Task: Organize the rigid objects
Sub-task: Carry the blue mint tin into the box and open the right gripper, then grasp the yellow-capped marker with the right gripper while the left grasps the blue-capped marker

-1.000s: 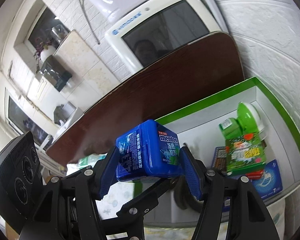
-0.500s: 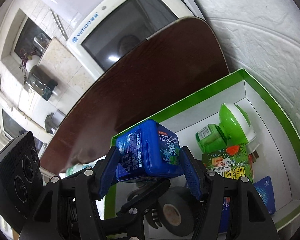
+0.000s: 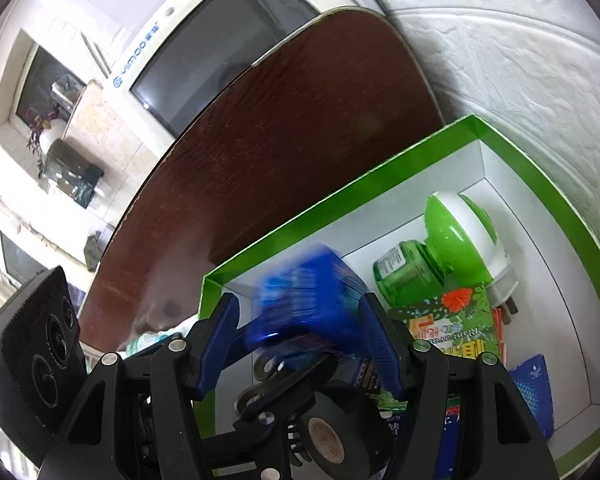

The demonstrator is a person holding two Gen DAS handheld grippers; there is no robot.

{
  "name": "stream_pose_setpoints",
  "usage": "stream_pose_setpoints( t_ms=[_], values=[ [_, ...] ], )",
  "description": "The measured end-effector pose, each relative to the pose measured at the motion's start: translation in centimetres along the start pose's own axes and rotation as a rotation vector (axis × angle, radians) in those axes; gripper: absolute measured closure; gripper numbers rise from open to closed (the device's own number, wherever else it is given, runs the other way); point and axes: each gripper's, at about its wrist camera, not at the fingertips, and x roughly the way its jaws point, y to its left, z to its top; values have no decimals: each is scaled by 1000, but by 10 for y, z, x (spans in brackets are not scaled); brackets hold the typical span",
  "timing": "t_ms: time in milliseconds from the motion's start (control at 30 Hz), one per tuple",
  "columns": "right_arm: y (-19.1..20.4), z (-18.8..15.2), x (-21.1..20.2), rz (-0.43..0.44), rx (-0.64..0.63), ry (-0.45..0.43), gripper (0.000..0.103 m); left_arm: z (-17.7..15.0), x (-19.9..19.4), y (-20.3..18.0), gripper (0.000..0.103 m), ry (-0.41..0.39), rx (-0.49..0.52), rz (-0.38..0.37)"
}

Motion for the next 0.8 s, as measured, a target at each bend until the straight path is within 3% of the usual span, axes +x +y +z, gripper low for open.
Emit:
stream_pose_setpoints(
  t_ms=[367,800],
  values=[
    [12,-9,-25,-9,-26,-43,38,-8,-10,-2,57,-18,3,36],
    [69,-43,-42,32,-142,-35,38,-51,-77,36,53,-78,-80,132]
  ],
)
